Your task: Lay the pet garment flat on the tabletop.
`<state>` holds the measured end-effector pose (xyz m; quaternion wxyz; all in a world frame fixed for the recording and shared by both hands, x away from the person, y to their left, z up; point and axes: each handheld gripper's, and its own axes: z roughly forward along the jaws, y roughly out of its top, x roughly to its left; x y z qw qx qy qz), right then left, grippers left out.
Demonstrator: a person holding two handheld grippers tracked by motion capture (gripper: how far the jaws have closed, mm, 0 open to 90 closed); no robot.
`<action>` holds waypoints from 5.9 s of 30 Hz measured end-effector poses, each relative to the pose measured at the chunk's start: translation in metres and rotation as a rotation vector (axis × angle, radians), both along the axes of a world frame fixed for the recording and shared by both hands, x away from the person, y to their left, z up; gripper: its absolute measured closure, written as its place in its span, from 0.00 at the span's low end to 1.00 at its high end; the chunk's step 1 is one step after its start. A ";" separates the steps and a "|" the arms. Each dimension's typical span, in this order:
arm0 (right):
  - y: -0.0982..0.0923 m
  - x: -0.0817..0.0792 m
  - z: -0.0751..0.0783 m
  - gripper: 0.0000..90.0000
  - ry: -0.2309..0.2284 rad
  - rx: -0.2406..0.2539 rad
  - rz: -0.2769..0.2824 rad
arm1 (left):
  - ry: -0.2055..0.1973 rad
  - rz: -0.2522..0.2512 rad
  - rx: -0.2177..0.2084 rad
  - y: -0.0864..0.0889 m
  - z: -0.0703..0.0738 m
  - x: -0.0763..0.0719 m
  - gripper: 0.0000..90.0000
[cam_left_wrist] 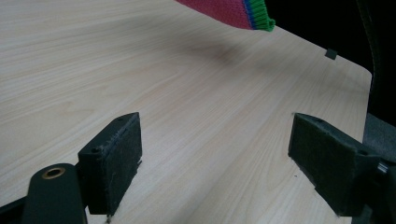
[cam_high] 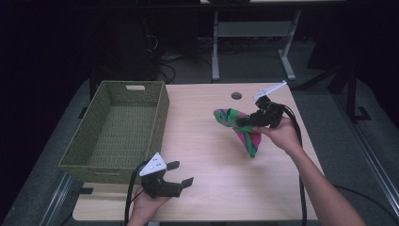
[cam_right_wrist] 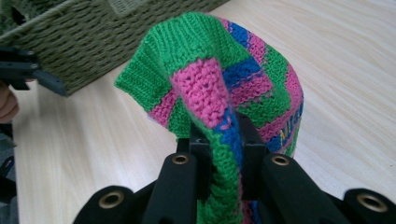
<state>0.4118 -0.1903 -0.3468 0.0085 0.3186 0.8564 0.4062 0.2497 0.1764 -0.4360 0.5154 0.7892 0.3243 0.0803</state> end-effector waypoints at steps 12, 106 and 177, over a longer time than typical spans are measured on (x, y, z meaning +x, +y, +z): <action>-0.007 -0.034 0.007 0.89 -0.022 0.026 0.042 | -0.005 0.009 -0.008 0.002 0.001 -0.001 0.19; 0.093 -0.108 -0.074 0.90 0.007 -0.185 0.359 | -0.011 0.005 -0.004 0.003 0.002 -0.003 0.19; 0.012 -0.081 0.014 0.93 -0.072 0.060 0.268 | -0.046 -0.150 -0.043 -0.051 0.003 0.047 0.69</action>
